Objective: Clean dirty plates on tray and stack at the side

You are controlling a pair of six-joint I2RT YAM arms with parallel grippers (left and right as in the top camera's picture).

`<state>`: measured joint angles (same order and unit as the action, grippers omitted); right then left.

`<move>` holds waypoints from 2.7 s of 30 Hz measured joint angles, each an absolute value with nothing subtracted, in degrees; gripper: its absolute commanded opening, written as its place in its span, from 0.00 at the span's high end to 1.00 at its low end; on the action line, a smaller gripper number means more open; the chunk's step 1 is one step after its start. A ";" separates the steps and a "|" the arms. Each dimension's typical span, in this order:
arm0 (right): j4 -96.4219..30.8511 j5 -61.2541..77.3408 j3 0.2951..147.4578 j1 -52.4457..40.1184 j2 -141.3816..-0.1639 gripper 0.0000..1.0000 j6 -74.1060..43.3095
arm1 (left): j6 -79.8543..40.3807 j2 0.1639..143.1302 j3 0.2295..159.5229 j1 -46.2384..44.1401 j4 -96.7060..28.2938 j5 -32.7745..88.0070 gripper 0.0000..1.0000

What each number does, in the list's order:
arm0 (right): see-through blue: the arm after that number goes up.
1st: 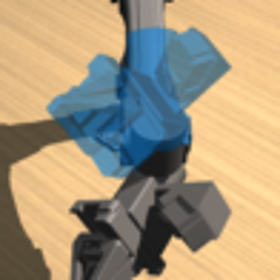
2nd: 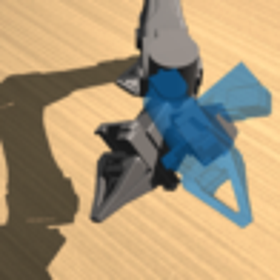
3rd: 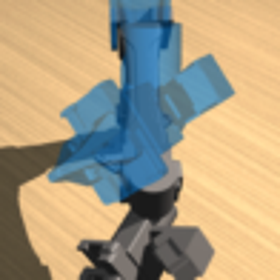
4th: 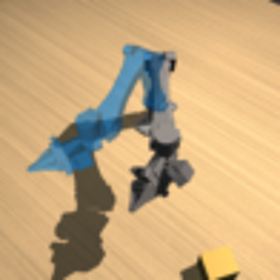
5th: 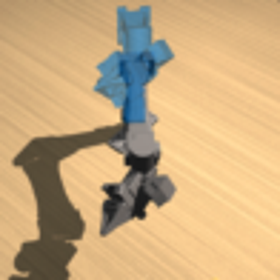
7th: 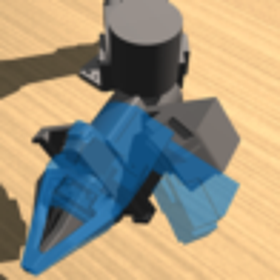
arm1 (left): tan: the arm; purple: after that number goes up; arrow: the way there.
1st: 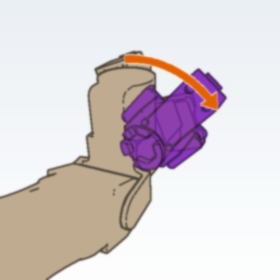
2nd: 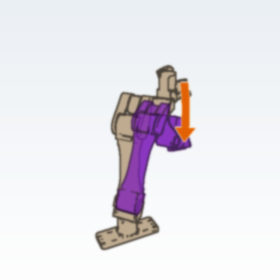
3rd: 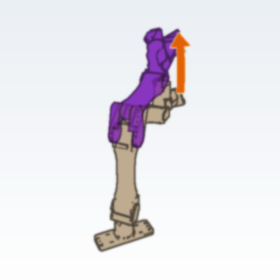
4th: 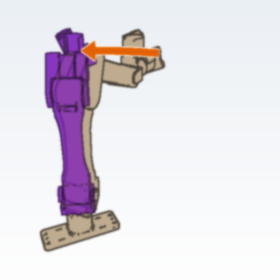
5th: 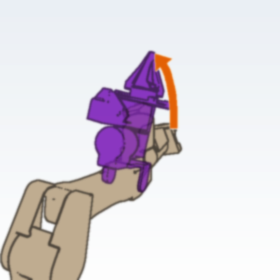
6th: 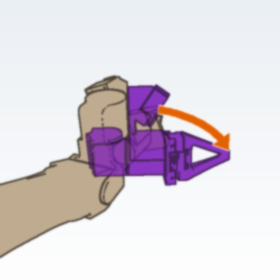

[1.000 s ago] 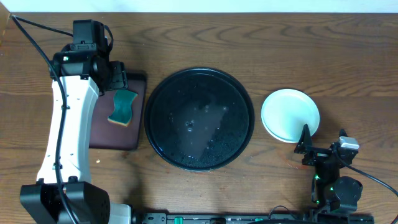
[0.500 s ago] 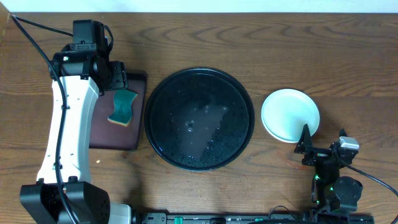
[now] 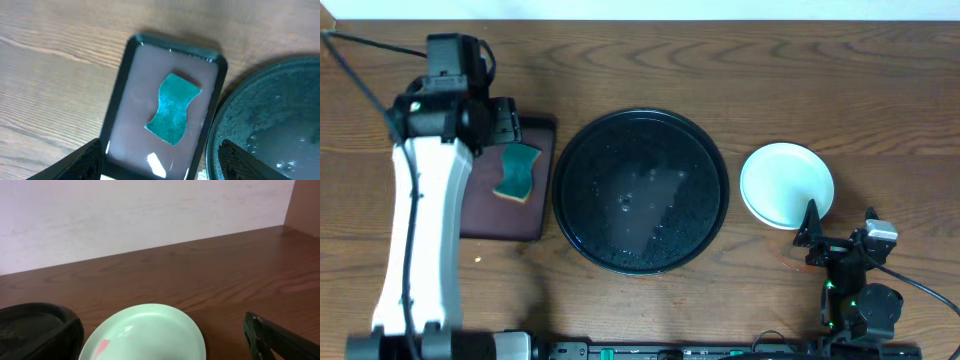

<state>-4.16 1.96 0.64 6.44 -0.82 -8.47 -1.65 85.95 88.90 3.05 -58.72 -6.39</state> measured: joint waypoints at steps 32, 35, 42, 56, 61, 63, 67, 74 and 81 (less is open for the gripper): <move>-4.01 1.96 0.54 6.44 -0.69 0.01 -8.47 | 1.13 26.44 45.80 -0.89 -15.88 -4.27 0.26; -4.03 1.96 0.54 6.44 -0.69 0.01 -8.49 | 1.32 23.81 36.91 -0.89 -7.38 -1.80 0.26; -4.01 1.96 0.54 6.44 -0.69 0.01 -8.47 | 1.63 18.85 23.00 -0.89 3.49 1.21 0.26; -4.01 1.96 0.54 6.44 -0.69 0.01 -8.47 | 4.86 6.46 11.44 -0.89 6.48 1.61 0.26; -4.03 1.96 0.54 6.44 -0.69 0.01 -8.47 | 5.76 2.55 5.80 -0.89 10.04 1.61 0.26; -4.01 1.96 0.54 6.44 -0.69 0.01 -8.47 | 6.59 1.23 3.75 -0.89 10.68 1.61 0.26; -4.03 1.96 0.54 6.44 -0.69 0.01 -8.47 | 8.47 0.73 1.19 -0.86 10.94 1.58 0.26; -4.03 1.96 0.54 6.44 -0.69 0.01 -8.47 | 9.50 0.58 0.54 -0.86 2.87 1.56 0.26; -4.01 1.96 0.51 6.44 -0.67 0.01 -8.49 | 9.56 0.58 0.71 -0.86 -1.26 2.31 0.26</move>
<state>-4.01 1.96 0.51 6.44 -0.67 -8.49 9.56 0.58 0.71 -0.86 -1.26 2.31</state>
